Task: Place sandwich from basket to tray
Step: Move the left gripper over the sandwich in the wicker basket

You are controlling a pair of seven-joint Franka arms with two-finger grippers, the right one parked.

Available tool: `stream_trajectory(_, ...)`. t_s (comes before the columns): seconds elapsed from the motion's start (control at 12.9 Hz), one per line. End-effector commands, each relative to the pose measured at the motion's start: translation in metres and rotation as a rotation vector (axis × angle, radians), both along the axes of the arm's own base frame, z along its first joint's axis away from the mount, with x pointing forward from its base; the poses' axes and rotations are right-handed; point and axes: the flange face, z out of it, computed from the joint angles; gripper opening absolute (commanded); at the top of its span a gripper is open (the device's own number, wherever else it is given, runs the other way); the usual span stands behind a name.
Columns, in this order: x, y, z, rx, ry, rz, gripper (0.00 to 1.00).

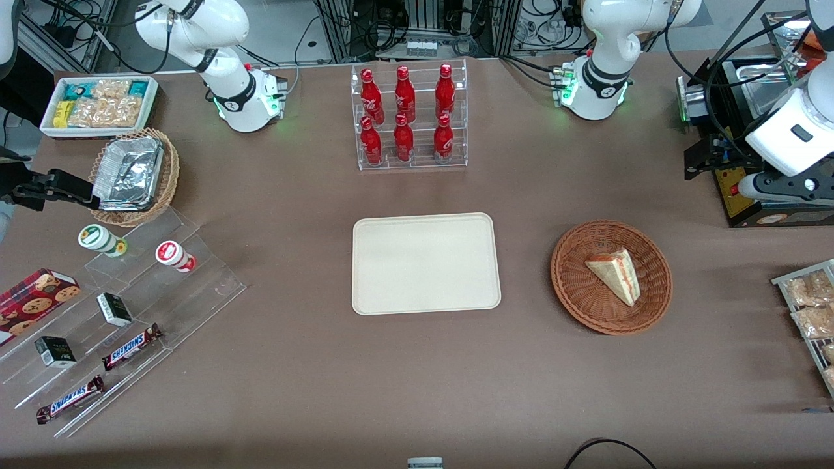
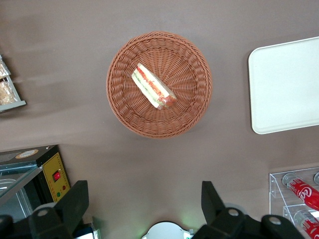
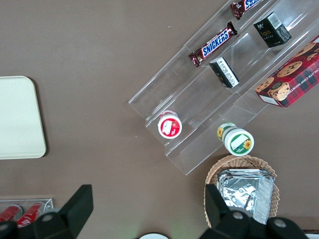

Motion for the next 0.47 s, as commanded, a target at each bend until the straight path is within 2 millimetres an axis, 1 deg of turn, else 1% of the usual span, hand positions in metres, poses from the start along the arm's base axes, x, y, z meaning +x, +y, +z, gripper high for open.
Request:
stream_trajectory(0.0,-0.001,0.003,0.004,0.008,-0.002,0.007,1.0)
stream_trajectory(0.08,0.0,0.003,0.003,0.005,0.0,0.007,1.0)
stream_trajectory(0.16,0.003,0.003,-0.002,0.005,0.007,0.007,1.0)
stream_trajectory(0.39,0.009,0.001,-0.032,0.016,0.039,-0.002,1.0)
